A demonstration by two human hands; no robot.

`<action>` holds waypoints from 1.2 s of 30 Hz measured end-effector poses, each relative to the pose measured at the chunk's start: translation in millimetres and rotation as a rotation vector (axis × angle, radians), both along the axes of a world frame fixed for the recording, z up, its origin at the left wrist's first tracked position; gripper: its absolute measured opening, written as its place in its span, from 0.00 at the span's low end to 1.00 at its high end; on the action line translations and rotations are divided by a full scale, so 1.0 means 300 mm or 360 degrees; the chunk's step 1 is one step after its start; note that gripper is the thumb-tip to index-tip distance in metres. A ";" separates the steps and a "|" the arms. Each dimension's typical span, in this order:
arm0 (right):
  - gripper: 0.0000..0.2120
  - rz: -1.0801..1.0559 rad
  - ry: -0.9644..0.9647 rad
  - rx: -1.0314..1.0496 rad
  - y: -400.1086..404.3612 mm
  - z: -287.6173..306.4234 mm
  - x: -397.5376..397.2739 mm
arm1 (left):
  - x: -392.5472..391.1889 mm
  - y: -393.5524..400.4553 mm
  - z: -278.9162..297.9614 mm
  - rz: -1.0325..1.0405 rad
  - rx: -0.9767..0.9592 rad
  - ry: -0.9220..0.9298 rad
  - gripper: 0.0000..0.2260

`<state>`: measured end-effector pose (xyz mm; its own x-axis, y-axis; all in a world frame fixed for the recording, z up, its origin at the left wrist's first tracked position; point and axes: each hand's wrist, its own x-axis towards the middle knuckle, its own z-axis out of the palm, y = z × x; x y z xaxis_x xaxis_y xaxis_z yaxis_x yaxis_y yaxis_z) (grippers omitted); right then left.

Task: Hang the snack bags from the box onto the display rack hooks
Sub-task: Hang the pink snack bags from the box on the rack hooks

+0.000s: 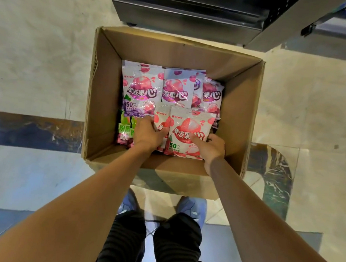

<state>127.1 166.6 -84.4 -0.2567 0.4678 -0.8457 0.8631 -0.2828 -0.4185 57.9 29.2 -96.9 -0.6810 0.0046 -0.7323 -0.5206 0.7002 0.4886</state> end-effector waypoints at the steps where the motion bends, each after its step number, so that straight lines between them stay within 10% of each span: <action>1: 0.10 0.0029 0.0049 -0.0051 0.004 0.007 -0.003 | 0.005 0.002 0.004 0.0043 0.0091 -0.0013 0.11; 16: 0.16 0.0168 0.0536 -0.0568 0.115 0.399 -0.134 | -0.170 -0.019 0.438 0.0295 0.0711 -0.0156 0.11; 36: 0.15 0.0324 0.1140 -0.0459 0.222 1.926 -0.407 | -0.431 -0.007 1.958 0.0047 0.1191 0.0511 0.13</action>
<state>4.9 233.3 493.3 -0.8405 0.1415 -0.5230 0.4580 -0.3302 -0.8253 -71.5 27.1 490.6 -0.8647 0.3939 -0.3118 -0.2891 0.1174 0.9501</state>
